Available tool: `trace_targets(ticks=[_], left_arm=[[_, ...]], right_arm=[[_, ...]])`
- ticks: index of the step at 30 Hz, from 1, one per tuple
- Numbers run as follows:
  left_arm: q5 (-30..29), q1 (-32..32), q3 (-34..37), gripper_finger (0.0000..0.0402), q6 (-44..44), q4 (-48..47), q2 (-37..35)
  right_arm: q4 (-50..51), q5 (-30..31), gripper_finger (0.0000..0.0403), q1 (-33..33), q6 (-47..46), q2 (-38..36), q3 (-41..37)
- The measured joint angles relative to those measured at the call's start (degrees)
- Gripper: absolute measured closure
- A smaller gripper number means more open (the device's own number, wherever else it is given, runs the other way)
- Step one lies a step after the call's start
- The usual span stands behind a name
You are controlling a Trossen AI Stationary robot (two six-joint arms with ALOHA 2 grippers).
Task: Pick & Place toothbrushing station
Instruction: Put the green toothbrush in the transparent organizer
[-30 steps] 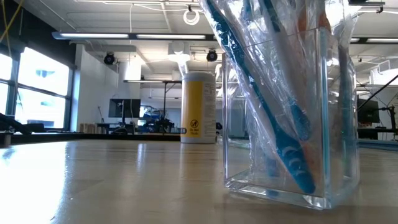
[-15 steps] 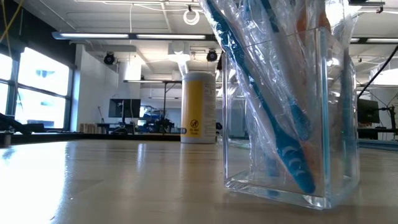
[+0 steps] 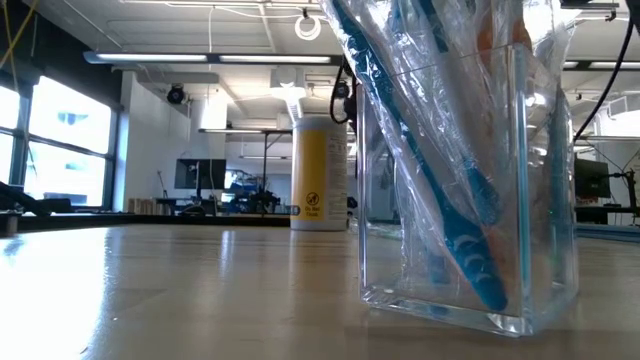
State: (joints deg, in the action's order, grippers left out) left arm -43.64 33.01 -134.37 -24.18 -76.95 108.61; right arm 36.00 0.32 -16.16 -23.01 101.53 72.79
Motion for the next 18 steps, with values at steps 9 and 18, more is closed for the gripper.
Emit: trace_targets(ticks=[9,18], left_arm=[[0.9,0.0,0.02,0.0284,0.54,-1.61,0.32],[0.88,0.0,0.0,0.0284,0.39,-2.97,0.32]], right_arm=[[-0.07,4.42,0.0078,0.07,-1.56,4.21,0.0],[-0.91,4.73,0.0078,-0.24,-2.39,10.52,-0.03]])
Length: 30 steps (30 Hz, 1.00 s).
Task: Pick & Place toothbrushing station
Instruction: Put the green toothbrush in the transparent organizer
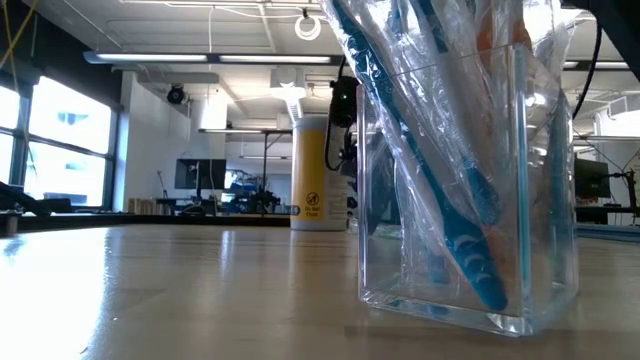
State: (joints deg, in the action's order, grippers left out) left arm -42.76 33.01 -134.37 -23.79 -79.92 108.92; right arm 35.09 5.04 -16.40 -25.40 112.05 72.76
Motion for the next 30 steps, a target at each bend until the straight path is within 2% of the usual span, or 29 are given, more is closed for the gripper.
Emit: trace_targets(ticks=[7,10,14,20,21,25,30], left_arm=[[-0.04,0.0,0.0,0.0284,0.0,0.05,0.0],[-0.19,0.0,0.0,0.0284,0.0,0.04,0.0],[-0.23,0.0,0.0,0.0284,-0.01,0.04,0.0],[-0.24,0.0,1.18,0.0284,-0.02,0.09,0.0],[-0.24,0.0,1.39,0.0284,-0.04,0.06,0.0],[-0.26,0.0,2.48,0.0284,-0.04,0.56,-0.02],[-0.39,0.0,2.6,0.0284,-0.04,1.19,-0.02]], right_arm=[[-0.19,1.86,0.0082,-0.16,0.06,3.24,0.24],[0.13,2.66,0.011,-0.14,0.12,3.31,0.21],[0.25,5.76,0.0186,0.6,3.6,3.09,0.19],[0.05,4.51,0.0363,0.89,5.39,3.22,0.14],[0.15,4.16,0.038,1.0,6.18,3.22,0.12],[0.38,5.52,0.0393,1.73,6.2,2.88,0.08],[3.28,11.52,0.0397,3.73,7.24,-1.08,-0.56]])
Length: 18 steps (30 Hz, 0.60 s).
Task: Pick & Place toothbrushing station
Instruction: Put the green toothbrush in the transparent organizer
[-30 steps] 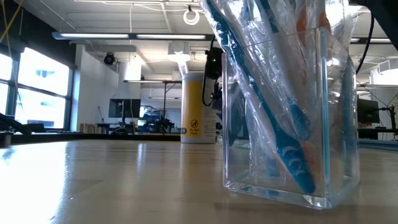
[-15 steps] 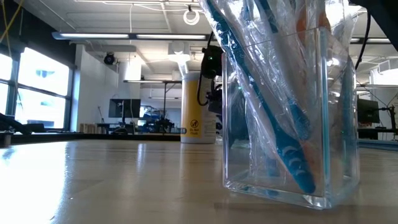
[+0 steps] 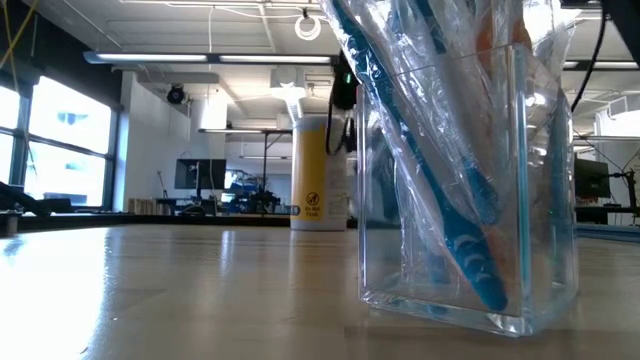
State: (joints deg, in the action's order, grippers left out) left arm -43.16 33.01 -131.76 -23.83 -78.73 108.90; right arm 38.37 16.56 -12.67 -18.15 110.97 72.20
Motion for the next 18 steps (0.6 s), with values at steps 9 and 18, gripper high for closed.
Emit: trace_targets(ticks=[9,18], left_arm=[[0.11,0.0,0.0,0.0284,1.11,2.81,0.0],[-3.92,0.0,-0.94,0.0284,9.06,11.67,-0.02]], right_arm=[[1.86,6.18,0.0402,7.86,-0.09,-21.32,0.35],[6.12,23.1,0.0401,27.39,-4.36,-43.76,0.43]])
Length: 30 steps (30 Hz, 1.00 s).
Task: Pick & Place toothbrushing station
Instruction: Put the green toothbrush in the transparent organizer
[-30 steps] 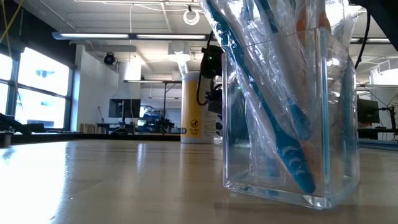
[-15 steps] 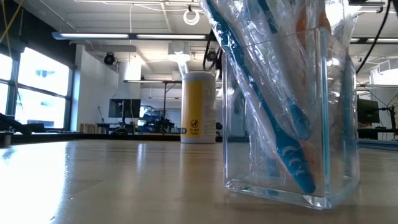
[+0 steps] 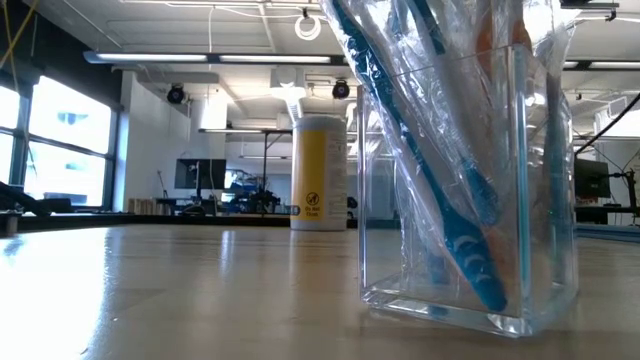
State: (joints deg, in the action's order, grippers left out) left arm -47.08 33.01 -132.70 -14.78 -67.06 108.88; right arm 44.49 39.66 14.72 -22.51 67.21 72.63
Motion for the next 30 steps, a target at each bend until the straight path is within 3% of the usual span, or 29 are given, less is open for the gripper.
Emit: trace_targets(ticks=[7,12,16,19,23,30], left_arm=[[-1.42,0.83,-0.55,0.0284,0.86,-0.39,-0.09],[-2.67,0.85,-0.55,0.0284,-0.81,-0.02,-0.09],[-4.11,0.74,-0.55,0.0284,-1.0,-0.24,-0.09],[-4.98,0.74,-0.55,0.0284,-1.8,-0.11,-0.09],[-5.17,0.74,-0.55,0.0284,-2.44,0.08,-0.09],[-5.17,0.74,-0.55,0.0284,-3.7,0.47,-0.09]], right_arm=[[10.3,13.49,0.04,24.67,-16.51,-6.76,-0.74],[10.91,21.97,0.04,42.6,-30.33,-5.54,-6.03],[7.75,29.69,0.04,52.01,-37.22,-1.79,-10.49],[3.9,34.76,0.04,55.1,-38.82,1.93,-13.9],[-2.79,42.7,0.04,53.99,-34.95,7.41,-16.89],[-7.82,47.01,0.04,48.49,-33.86,17.11,-17.38]])
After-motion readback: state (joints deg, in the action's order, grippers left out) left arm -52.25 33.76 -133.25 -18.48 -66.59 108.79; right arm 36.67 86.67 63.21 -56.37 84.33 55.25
